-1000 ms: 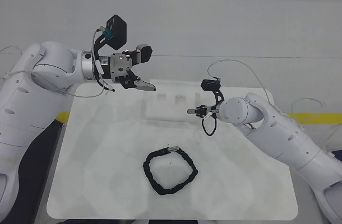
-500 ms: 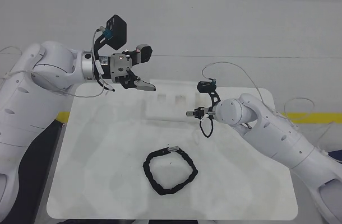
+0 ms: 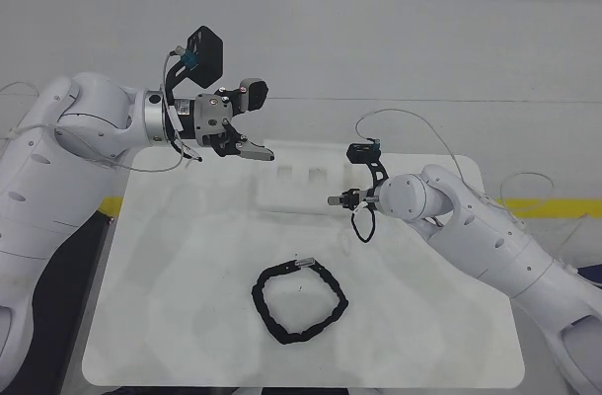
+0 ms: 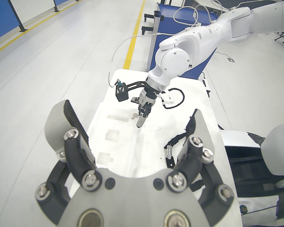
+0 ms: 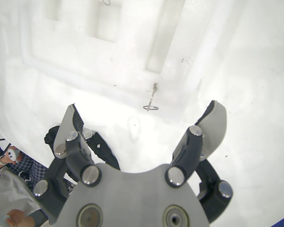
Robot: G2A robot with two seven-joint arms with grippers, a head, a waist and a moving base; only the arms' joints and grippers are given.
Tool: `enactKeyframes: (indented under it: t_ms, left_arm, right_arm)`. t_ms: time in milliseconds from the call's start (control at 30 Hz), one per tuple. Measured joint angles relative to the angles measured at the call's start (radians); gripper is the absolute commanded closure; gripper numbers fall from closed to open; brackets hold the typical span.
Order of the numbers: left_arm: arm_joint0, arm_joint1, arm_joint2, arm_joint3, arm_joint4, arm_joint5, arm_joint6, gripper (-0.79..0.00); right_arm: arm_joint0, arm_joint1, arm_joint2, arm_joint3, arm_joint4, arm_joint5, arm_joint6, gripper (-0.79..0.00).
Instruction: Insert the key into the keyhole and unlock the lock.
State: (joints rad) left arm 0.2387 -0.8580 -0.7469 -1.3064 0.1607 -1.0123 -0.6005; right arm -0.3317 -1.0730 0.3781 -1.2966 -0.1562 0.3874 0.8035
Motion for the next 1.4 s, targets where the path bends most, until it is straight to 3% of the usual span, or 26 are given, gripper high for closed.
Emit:
enactKeyframes:
  t_ms: [300, 367, 433, 867, 1100, 1400]
  left_arm:
    - [0.000, 0.000, 0.000, 0.000, 0.000, 0.000, 0.000, -0.785]
    - [0.000, 0.000, 0.000, 0.000, 0.000, 0.000, 0.000, -0.785]
    - [0.000, 0.000, 0.000, 0.000, 0.000, 0.000, 0.000, -0.785]
    - [0.000, 0.000, 0.000, 0.000, 0.000, 0.000, 0.000, -0.785]
    - [0.000, 0.000, 0.000, 0.000, 0.000, 0.000, 0.000, -0.785]
    - [0.000, 0.000, 0.000, 0.000, 0.000, 0.000, 0.000, -0.785]
  right_arm:
    - [-0.035, -0.006, 0.033, -0.037, -0.051, -0.006, -0.009, -0.785]
    - [-0.042, -0.008, 0.040, -0.045, -0.059, 0.001, -0.003, -0.496]
    - [-0.046, -0.010, 0.045, -0.048, -0.066, 0.007, 0.005, -0.376]
    - [-0.041, -0.029, 0.077, -0.036, -0.147, 0.052, 0.080, -0.286]
    - [-0.035, -0.043, 0.079, 0.009, -0.188, 0.043, 0.130, -0.274]
    - [-0.035, -0.066, 0.093, 0.059, -0.201, 0.015, 0.143, -0.191]
